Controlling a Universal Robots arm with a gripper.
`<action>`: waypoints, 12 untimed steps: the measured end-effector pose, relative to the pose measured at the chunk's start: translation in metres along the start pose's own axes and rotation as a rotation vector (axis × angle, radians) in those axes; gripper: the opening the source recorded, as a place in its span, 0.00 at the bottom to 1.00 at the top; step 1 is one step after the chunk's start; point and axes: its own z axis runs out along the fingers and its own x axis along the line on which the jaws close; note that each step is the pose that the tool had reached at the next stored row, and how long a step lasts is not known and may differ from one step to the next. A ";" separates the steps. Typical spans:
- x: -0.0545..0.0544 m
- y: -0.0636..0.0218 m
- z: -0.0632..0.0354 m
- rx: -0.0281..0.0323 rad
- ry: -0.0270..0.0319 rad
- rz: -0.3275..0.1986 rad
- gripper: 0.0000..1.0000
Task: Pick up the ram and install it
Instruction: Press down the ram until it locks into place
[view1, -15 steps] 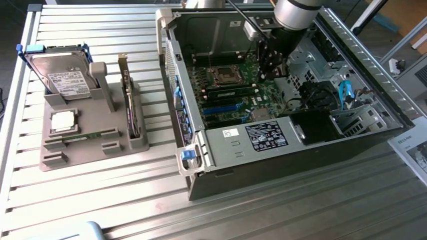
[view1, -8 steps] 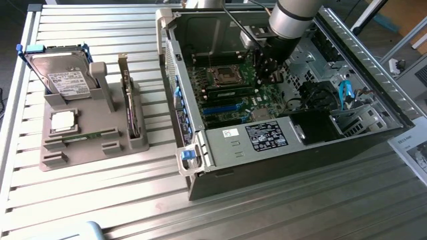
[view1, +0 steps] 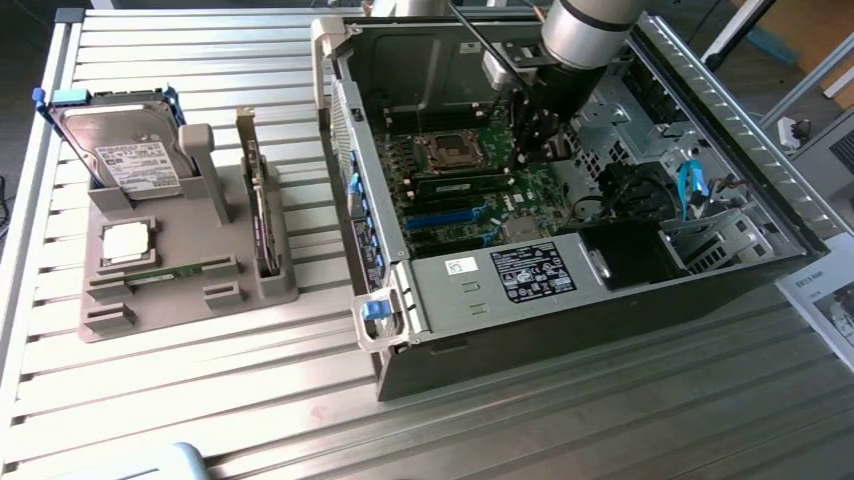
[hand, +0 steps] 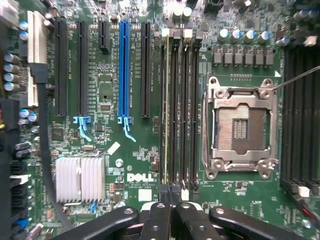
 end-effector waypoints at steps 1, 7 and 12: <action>0.000 0.0001 -0.0016 0.0000 0.0003 0.000 0.11; -0.001 0.0172 -0.0007 0.0001 0.0002 -0.001 0.11; -0.002 0.0491 0.0016 0.0000 0.0004 -0.001 0.11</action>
